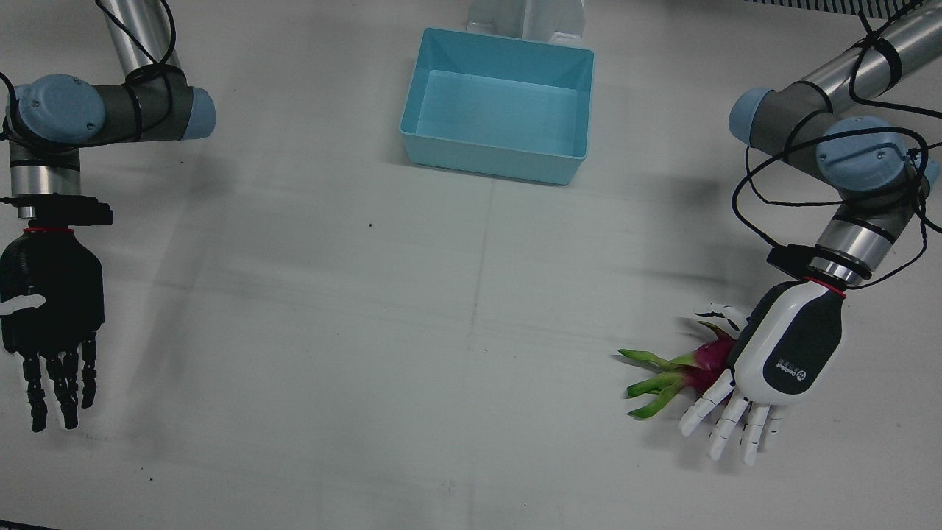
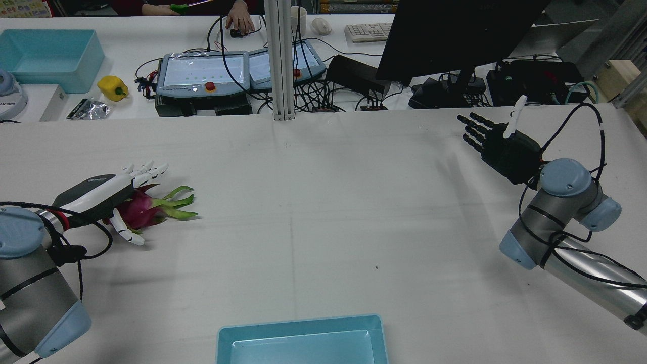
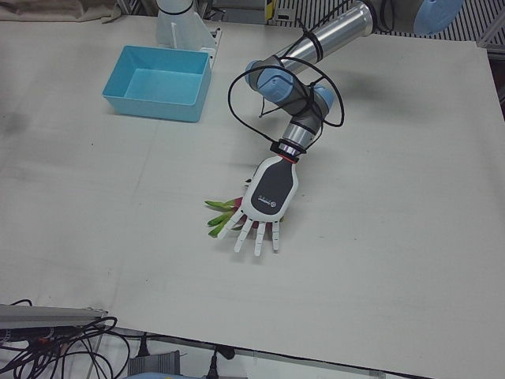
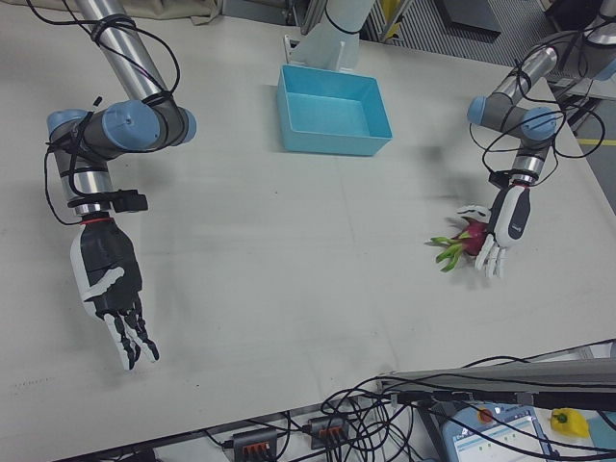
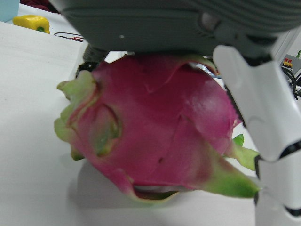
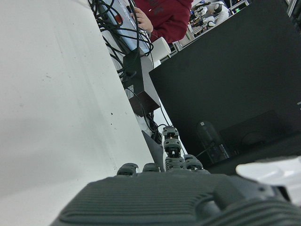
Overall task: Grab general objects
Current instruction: 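Lift the dragon fruit and carry it toward the light-blue tray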
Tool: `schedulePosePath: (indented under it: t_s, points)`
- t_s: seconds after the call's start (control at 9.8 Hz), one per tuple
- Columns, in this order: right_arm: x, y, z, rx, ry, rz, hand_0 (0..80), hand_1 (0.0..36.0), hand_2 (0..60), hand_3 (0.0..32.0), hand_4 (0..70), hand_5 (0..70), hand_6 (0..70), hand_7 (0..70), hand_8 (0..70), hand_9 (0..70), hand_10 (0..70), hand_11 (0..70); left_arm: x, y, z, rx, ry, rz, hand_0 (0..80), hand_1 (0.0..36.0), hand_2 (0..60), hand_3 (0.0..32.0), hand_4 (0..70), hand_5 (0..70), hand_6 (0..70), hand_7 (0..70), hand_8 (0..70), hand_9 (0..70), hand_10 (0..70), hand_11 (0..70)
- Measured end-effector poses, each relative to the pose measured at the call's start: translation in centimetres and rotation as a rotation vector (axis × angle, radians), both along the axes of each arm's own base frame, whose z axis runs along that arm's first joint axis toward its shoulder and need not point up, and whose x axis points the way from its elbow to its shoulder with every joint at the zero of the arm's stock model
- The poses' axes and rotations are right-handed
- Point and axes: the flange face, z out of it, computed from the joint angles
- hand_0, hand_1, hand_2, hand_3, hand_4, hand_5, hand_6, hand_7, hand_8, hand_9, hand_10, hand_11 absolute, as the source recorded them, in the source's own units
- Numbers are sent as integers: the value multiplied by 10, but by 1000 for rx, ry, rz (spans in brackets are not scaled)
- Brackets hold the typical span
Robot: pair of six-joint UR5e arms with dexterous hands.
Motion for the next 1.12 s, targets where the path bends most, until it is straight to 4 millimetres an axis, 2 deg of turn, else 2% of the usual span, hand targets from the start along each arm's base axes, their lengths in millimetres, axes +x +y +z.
schedulePosePath:
  t_s: [0.1,0.2,0.31,0.41,0.51,0.61,0.71,0.92,1.12]
  points:
    - [0,0,0,0,0,0,0,0,0,0,0,0,0,0,0,0,0,0,1,0,-1,0,0,0,800,360,600,320,0,0,0,66,60,1,367,566]
    - [0,0,0,0,0,0,0,0,0,0,0,0,0,0,0,0,0,0,2,0,-3,1,1,0,800,360,600,320,0,20,0,151,144,78,559,700]
    - [0,0,0,1,0,0,0,0,0,0,0,0,0,0,0,0,0,0,2,0,-4,4,0,-10,797,360,600,120,22,348,82,287,257,217,700,700]
    - [0,0,0,1,0,0,0,0,0,0,0,0,0,0,0,0,0,0,-1,-1,-4,7,-3,-34,742,360,600,0,598,700,288,415,347,296,700,700]
    - [0,0,0,1,0,0,0,0,0,0,0,0,0,0,0,0,0,0,-3,-1,-5,10,-7,-57,749,360,600,0,700,700,429,359,423,358,700,700]
    - [0,0,0,1,-1,0,0,0,0,0,0,0,0,0,0,0,0,0,-5,-2,-6,12,-10,-77,766,360,600,0,700,700,478,305,441,363,700,700]
    - [0,0,0,1,-1,0,0,0,0,0,0,0,0,0,0,0,0,0,-5,-1,-6,13,-13,-89,773,360,600,0,700,700,484,271,448,366,700,700]
    - [0,0,0,1,-1,0,0,0,0,0,0,0,0,0,0,0,0,0,-5,0,-9,17,-13,-105,770,360,600,0,700,700,453,255,444,365,700,700]
    - [0,0,0,1,0,0,0,0,0,0,0,0,0,0,0,0,0,0,-9,4,-28,32,8,-112,784,360,600,0,700,700,411,234,435,358,700,700]
